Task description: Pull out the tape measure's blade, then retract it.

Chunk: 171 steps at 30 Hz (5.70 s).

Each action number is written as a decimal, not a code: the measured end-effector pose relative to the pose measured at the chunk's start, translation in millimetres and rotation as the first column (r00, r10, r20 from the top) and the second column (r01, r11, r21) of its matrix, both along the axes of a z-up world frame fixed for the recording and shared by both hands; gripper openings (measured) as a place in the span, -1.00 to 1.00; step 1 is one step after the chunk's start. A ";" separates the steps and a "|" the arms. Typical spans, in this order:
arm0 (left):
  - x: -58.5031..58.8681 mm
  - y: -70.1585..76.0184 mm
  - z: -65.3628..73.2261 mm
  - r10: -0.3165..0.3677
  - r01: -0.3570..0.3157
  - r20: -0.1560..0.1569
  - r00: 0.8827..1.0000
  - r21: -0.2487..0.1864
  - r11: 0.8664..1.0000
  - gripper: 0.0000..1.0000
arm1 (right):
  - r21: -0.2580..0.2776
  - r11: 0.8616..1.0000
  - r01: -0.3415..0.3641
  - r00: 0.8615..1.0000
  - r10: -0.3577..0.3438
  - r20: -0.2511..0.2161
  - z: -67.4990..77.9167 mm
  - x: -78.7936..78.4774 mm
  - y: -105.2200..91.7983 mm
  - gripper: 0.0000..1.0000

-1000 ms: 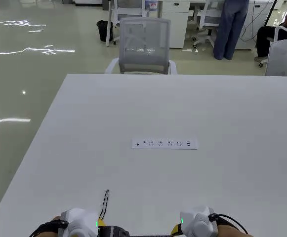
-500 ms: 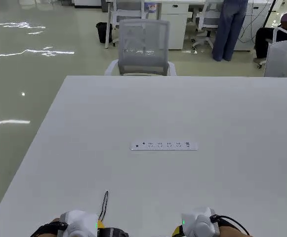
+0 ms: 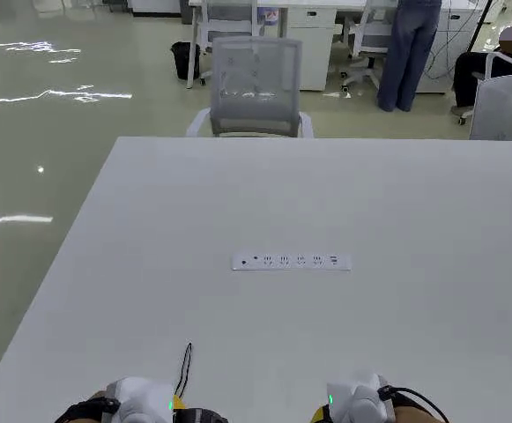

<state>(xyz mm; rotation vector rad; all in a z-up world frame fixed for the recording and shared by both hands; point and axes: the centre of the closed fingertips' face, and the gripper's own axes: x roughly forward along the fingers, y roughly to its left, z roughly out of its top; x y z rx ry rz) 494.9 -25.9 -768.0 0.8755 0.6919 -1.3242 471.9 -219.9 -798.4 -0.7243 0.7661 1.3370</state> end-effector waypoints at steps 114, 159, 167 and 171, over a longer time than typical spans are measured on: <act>0.8 -0.9 -2.2 0.002 -0.002 0.000 1.000 -0.002 1.000 -0.53 | -0.051 0.999 0.017 1.000 -0.017 0.002 -2.0 -3.8 -46.2 -0.78; -0.7 -1.5 1.0 -0.001 0.001 0.002 1.000 0.004 1.000 -0.53 | -0.074 0.997 0.031 0.999 -0.032 -0.003 -0.9 -5.7 -64.9 -0.79; 0.5 -0.7 -1.4 -0.001 0.001 0.000 1.000 0.004 1.000 -0.53 | -0.080 0.996 0.031 1.000 -0.031 -0.005 -2.4 -6.4 -70.3 -0.79; 0.4 -1.0 -1.0 -0.001 0.001 0.000 1.000 0.005 1.000 -0.53 | -0.081 0.996 0.032 0.999 -0.033 -0.005 -2.6 -6.6 -72.8 -0.79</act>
